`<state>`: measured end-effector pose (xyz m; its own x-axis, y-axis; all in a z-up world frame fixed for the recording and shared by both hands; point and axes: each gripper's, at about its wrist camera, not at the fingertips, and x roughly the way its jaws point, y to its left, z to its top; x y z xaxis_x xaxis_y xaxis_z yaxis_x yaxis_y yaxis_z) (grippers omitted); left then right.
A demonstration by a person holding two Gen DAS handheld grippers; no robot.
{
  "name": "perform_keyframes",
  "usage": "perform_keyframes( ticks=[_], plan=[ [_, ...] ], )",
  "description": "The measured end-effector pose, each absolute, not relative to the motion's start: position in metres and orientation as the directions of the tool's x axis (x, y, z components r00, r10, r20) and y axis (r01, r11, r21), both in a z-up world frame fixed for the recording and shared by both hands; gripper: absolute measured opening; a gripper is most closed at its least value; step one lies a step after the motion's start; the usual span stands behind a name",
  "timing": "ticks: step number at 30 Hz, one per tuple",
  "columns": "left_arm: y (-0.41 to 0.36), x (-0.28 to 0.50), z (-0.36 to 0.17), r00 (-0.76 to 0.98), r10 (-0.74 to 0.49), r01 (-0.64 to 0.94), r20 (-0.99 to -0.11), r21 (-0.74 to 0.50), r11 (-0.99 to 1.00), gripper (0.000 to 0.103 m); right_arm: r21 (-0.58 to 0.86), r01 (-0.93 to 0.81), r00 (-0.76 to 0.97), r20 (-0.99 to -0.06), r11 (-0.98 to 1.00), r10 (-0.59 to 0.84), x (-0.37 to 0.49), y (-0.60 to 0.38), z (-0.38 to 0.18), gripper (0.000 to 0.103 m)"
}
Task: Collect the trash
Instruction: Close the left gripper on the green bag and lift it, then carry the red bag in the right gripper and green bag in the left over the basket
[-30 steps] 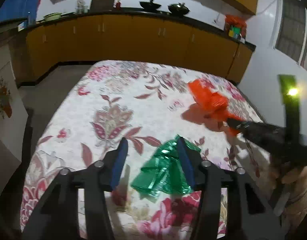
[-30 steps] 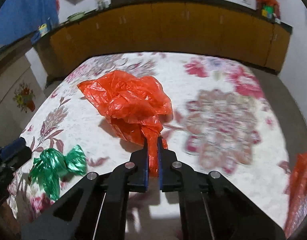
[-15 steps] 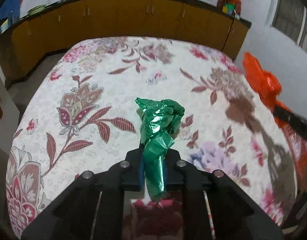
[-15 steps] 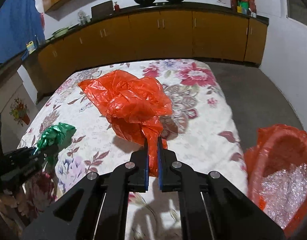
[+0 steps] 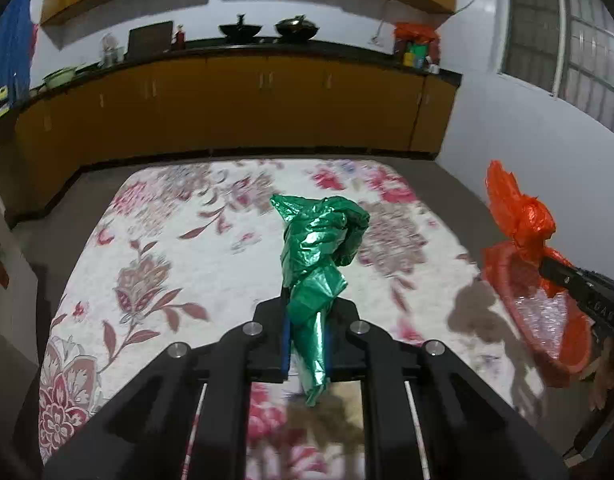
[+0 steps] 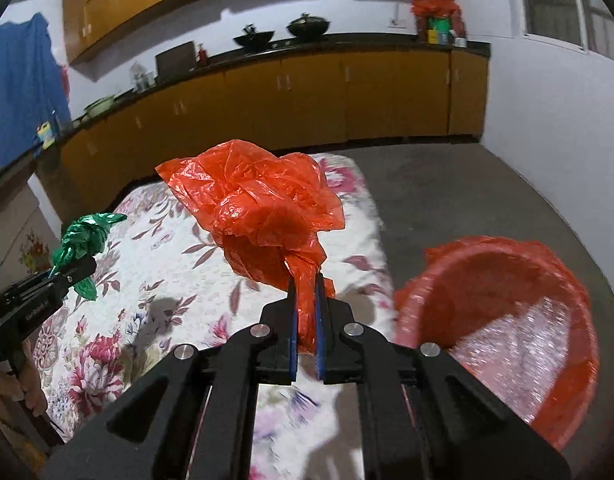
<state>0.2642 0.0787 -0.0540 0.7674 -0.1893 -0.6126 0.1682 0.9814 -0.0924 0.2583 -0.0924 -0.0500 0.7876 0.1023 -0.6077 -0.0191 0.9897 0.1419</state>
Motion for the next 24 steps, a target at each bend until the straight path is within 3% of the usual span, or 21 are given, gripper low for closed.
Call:
perform_keyframes(
  ticks=[24],
  plan=[
    [-0.062,0.219,-0.022,0.71,-0.408,0.415,-0.573,-0.127,0.901,0.013,0.176,0.255,0.8,-0.591,0.951,-0.105,0.164,-0.193,-0.038,0.007]
  ],
)
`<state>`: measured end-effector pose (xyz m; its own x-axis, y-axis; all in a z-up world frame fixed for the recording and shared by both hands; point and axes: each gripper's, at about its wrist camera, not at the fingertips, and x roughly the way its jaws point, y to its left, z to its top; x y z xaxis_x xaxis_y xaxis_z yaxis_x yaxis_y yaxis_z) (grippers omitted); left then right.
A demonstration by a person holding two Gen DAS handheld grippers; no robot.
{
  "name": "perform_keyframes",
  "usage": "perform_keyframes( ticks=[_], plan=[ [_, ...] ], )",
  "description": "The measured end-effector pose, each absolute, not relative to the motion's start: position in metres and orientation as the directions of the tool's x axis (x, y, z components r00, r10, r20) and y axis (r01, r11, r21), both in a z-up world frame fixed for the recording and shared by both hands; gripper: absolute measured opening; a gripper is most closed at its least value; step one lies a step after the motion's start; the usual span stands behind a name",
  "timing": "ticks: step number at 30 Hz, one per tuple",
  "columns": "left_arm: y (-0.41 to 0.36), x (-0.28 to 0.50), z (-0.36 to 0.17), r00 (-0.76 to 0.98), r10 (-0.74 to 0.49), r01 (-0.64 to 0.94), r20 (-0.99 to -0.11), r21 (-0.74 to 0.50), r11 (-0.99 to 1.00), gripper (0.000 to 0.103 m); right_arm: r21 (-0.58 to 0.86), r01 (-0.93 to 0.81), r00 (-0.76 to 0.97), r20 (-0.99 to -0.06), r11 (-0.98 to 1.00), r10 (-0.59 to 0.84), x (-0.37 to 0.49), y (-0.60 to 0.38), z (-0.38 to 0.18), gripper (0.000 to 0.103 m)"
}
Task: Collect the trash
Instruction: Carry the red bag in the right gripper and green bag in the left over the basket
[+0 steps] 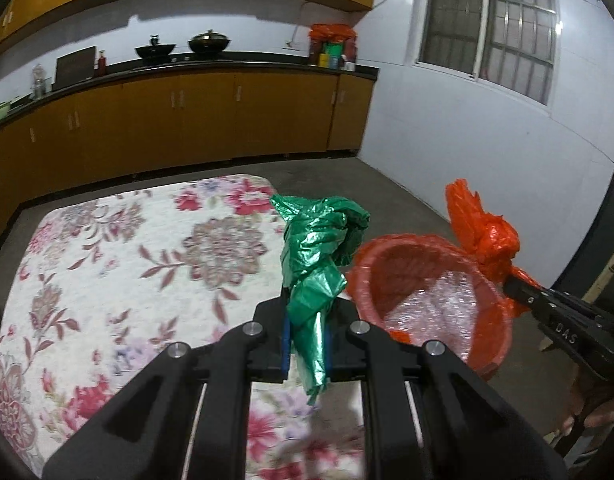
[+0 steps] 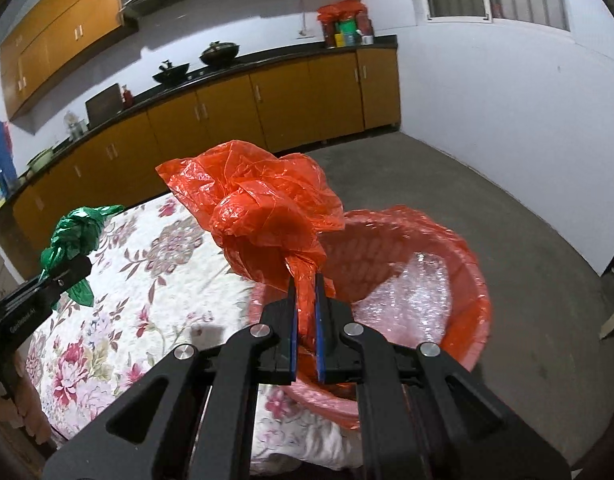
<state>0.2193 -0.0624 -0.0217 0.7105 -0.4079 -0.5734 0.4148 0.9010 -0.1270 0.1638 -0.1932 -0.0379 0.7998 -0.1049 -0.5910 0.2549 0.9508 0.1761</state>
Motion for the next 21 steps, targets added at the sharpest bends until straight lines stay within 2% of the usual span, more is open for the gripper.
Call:
perform_keyframes(
  ticks=[21],
  plan=[
    [-0.156,0.211,-0.035,0.646,-0.472,0.523,-0.6,-0.104,0.846,0.013,0.223,0.353,0.788,-0.595,0.909,-0.16,0.144,-0.248,-0.043,0.007]
  ],
)
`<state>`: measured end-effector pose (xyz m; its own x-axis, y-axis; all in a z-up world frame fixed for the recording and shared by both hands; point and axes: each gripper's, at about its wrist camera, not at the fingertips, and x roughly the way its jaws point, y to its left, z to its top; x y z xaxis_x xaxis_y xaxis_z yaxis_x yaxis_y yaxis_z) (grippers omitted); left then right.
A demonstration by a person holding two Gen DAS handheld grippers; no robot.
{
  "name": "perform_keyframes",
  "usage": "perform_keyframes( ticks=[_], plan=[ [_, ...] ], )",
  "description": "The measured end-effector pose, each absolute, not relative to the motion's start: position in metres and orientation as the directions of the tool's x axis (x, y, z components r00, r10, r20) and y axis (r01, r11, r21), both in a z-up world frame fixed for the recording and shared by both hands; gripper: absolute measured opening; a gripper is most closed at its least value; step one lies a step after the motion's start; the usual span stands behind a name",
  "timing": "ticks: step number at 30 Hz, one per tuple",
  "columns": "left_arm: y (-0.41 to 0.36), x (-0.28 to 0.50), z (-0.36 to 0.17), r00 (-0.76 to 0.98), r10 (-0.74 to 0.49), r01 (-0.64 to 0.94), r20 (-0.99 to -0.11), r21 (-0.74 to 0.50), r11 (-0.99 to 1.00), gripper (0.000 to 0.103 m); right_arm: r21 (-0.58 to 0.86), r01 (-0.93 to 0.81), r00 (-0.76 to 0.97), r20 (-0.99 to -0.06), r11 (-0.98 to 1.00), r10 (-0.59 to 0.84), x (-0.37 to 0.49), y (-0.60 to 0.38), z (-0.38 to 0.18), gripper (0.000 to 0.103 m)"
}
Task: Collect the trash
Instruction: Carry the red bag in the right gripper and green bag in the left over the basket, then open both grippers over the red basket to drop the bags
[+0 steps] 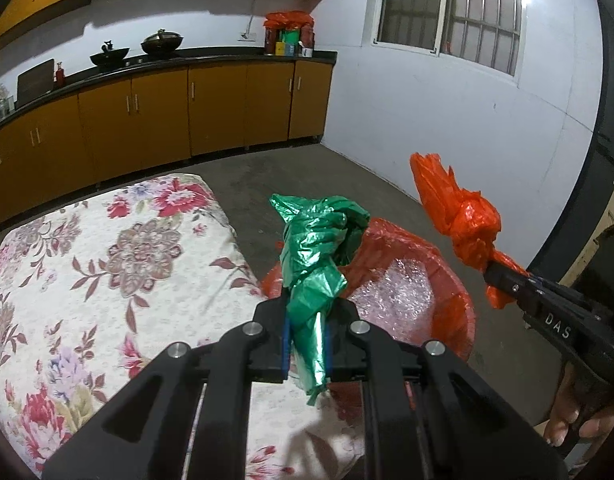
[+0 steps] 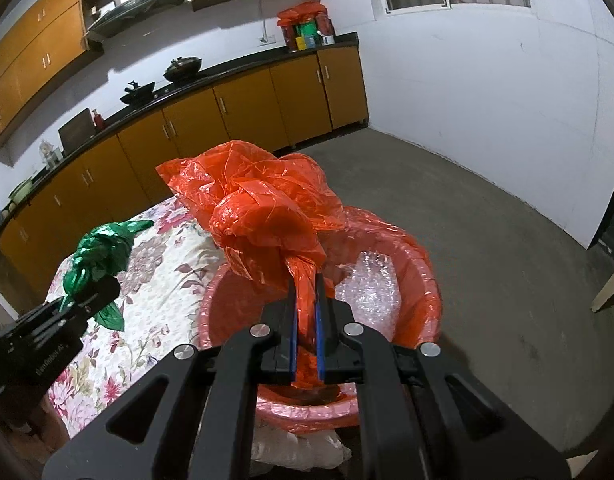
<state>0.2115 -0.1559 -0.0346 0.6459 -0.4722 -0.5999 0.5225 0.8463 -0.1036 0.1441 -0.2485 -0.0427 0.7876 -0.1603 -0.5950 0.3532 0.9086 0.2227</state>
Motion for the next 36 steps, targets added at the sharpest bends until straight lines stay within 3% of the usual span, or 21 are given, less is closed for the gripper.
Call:
perform_keyframes(
  ticks=[17,21,26,30,32,36],
  plan=[
    [-0.187,0.225,-0.058,0.569,-0.512,0.547,-0.644,-0.168,0.82,0.013,0.272,0.374,0.781,-0.608,0.886,-0.142,0.151,-0.269,-0.051,0.007],
    [-0.195,0.231,-0.064,0.536,-0.536,0.554,-0.653,-0.207,0.806,0.018,0.295,0.373,0.787,-0.603,0.88,-0.131,0.153,-0.274,-0.053,0.008],
    [-0.201,0.236,-0.076,0.501,-0.548,0.551,-0.67,-0.241,0.799,0.035,0.325,0.37,0.793,-0.599,0.87,-0.114,0.15,-0.279,-0.057,0.035],
    [-0.196,0.236,-0.084,0.491,-0.54,0.54,-0.684,-0.247,0.804,0.037,0.313,0.381,0.788,-0.602,0.87,-0.129,0.141,-0.28,-0.058,0.039],
    [-0.19,0.232,-0.083,0.5,-0.533,0.534,-0.683,-0.242,0.81,0.042,0.288,0.39,0.785,-0.601,0.874,-0.152,0.136,-0.277,-0.056,0.048],
    [-0.171,0.216,-0.07,0.568,-0.505,0.517,-0.65,-0.195,0.833,0.064,0.242,0.393,0.794,-0.576,0.887,-0.194,0.118,-0.271,-0.047,0.066]
  ],
)
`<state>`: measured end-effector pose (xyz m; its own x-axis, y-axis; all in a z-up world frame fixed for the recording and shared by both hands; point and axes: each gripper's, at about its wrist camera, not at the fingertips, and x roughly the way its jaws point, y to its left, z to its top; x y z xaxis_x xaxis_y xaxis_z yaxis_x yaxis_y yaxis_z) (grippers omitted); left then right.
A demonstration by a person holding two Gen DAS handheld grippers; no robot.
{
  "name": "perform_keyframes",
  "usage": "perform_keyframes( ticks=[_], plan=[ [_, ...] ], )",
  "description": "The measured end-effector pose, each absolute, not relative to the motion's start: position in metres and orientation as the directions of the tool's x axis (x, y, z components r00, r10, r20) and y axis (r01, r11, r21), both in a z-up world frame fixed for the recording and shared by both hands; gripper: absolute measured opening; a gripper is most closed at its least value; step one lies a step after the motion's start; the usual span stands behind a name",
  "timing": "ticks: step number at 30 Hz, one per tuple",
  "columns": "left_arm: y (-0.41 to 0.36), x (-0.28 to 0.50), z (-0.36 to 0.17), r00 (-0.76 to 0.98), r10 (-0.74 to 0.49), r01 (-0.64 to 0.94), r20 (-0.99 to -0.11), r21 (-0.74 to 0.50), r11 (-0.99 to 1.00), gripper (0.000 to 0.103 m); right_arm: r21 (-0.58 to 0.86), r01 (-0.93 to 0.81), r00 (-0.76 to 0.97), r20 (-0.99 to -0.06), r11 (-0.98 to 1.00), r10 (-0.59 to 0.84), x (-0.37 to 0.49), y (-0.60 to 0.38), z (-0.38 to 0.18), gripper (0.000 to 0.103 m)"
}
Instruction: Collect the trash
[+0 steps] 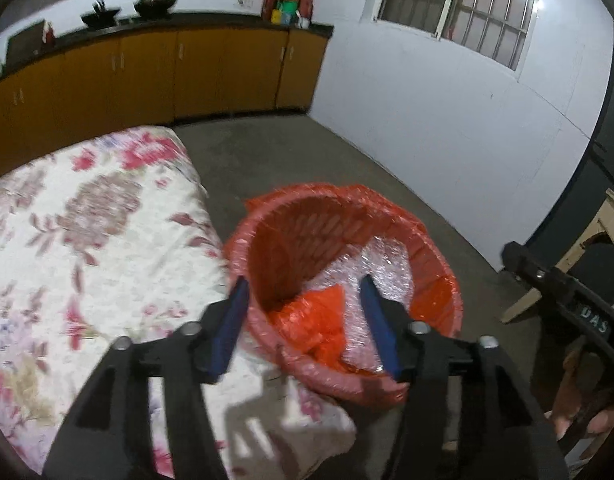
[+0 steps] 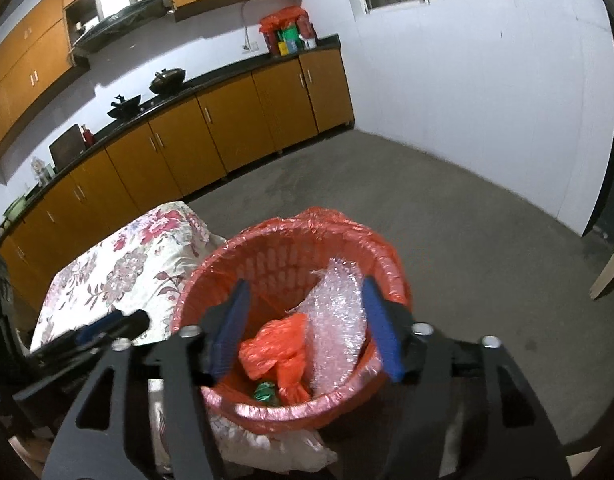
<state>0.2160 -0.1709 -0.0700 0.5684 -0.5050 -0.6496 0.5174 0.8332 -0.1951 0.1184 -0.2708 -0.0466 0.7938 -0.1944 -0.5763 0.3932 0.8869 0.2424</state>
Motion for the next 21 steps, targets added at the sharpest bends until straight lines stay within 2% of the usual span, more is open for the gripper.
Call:
perform_keyframes(
  ticks=[4,7,9,13,21],
  plan=[
    [-0.148,0.189,-0.051,0.652,-0.469,0.507,-0.596,-0.117,0.854,0.085,0.22,0.406,0.805,-0.546,0.887,-0.233,0.099,-0.26,-0.035,0.09],
    [-0.127,0.162,-0.036,0.728,-0.421,0.478,-0.541,-0.04,0.877,0.095,0.164,0.427,0.804,-0.518,0.889,-0.29,0.085,-0.244,-0.027,0.094],
    [-0.116,0.149,-0.03,0.764,-0.387,0.45,-0.517,-0.003,0.893,0.099,0.126,0.432,0.801,-0.509,0.893,-0.316,0.079,-0.232,-0.023,0.095],
    [-0.09,0.128,-0.023,0.809,-0.321,0.383,-0.493,0.027,0.923,0.099,0.101,0.42,0.809,-0.491,0.902,-0.322,0.068,-0.212,-0.018,0.096],
    [-0.047,0.097,-0.013,0.852,-0.229,0.263,-0.47,0.006,0.965,0.099,0.089,0.379,0.831,-0.47,0.921,-0.297,0.051,-0.18,-0.01,0.096]
  ],
)
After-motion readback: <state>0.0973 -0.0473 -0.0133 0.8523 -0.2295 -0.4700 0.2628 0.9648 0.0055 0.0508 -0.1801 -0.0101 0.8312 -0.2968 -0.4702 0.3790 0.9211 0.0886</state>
